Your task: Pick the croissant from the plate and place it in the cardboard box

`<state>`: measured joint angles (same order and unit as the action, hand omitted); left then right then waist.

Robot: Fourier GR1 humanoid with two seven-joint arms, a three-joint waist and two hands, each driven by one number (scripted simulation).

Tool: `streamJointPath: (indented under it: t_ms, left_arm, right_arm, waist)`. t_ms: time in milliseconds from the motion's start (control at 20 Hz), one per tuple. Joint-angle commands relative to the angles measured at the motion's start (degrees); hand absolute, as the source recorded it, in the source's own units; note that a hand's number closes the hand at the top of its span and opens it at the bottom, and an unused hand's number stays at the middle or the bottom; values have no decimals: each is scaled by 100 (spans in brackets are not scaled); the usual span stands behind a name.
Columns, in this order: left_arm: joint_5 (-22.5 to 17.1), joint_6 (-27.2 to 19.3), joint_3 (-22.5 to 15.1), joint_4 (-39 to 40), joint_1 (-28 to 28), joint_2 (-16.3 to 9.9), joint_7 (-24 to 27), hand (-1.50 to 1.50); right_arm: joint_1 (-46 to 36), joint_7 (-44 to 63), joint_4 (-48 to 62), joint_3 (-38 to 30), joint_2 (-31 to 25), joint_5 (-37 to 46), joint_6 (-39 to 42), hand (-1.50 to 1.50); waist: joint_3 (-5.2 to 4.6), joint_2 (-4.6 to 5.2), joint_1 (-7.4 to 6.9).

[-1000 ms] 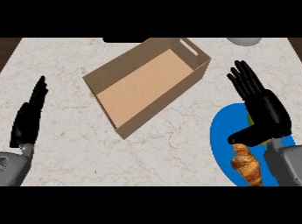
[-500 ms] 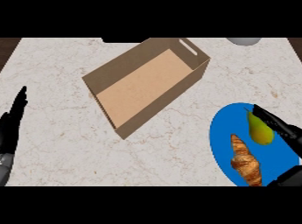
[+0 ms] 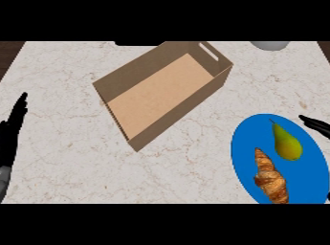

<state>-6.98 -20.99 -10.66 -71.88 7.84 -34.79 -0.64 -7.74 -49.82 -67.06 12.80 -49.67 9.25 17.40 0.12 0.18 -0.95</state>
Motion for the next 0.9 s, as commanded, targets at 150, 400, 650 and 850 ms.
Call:
streamJointPath:
  t_ms: [150,400,650,850]
  left_arm:
    - [178,5,-21,-175,-58,49,-117,0]
    - [40,264,227,-121,31,-125,-280,0]
    - [258,262,321,-350,-173,40,-237,0]
    - [463,216,415,24,54,289,-217,0]
  right_arm:
    - [-823,219,-119,688,-334,1167,370,-150]
    - [-975,1086,-633,1312,-273,2076,361,-150]
    - [-1142,1512,-634,1393,244,2388,952,-150]
    - [-971,2215,-1147,1407,564,2769,1014,-150]
  waist:
    - [-10,-13,-41]
    - [-14,-23,3]
    - [-12,-19,41]
    - [-13,-24,97]
